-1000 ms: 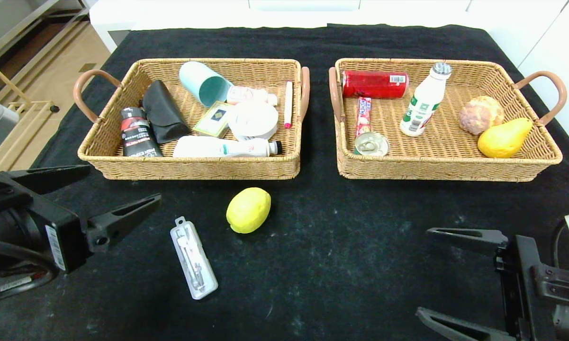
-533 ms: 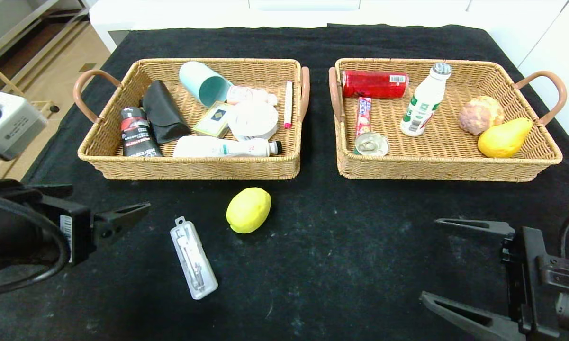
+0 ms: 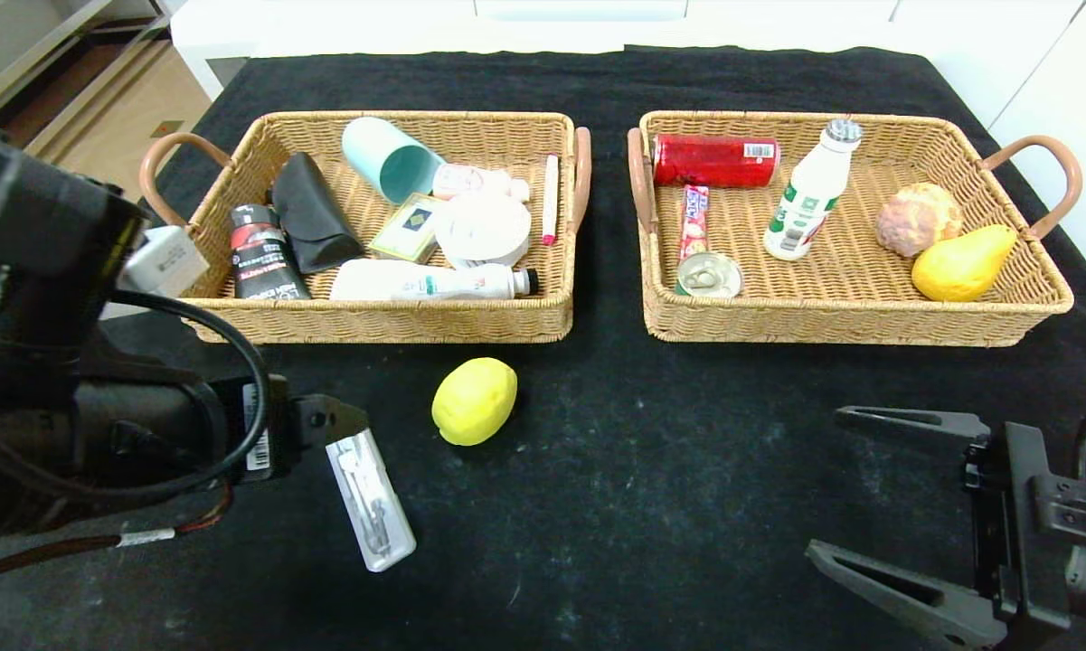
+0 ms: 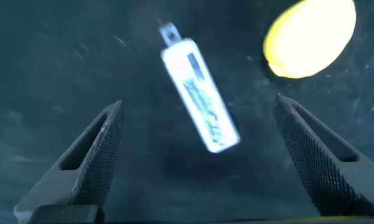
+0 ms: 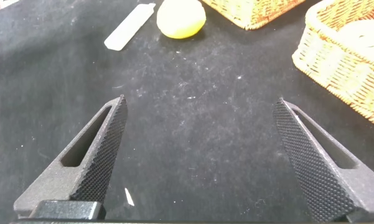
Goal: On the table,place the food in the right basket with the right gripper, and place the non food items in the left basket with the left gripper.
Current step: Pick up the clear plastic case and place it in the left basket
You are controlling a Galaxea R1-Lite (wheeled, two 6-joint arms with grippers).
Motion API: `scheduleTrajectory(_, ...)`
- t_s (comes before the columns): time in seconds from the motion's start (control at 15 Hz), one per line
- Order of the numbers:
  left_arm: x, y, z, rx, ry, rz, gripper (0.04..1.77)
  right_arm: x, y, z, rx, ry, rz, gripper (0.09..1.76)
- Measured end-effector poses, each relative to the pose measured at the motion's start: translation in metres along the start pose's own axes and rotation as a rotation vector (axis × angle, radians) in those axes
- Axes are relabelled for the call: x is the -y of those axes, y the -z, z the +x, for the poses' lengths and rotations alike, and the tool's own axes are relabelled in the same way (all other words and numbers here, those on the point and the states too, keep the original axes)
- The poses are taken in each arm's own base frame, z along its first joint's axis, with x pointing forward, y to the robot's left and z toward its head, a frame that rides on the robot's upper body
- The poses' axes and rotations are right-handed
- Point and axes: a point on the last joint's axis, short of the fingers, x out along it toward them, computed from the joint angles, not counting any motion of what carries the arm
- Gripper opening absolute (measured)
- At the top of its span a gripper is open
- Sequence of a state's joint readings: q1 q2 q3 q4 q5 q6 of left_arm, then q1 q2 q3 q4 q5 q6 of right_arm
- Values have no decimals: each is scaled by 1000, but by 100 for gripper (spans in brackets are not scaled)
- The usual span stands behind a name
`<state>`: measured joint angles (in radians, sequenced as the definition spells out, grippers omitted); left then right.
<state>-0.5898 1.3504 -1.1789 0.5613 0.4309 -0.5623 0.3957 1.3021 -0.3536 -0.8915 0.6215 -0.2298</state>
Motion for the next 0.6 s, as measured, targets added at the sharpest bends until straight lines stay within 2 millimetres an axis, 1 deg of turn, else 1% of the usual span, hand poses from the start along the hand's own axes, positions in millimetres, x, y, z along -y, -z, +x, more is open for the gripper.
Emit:
scheduleTrajectory(0.2,8,4,18,-86,15,-88,172,0,0,0,0,3,-1,171)
scheduleTrajectory(0.4,8,9,36,-133,-32,-124,172,1,0,-1,0,7,-2,171)
scheduleTrajectory(0.6,8,19,55,-193,-75,-146,172,1,0,-1,0,10,-2,171)
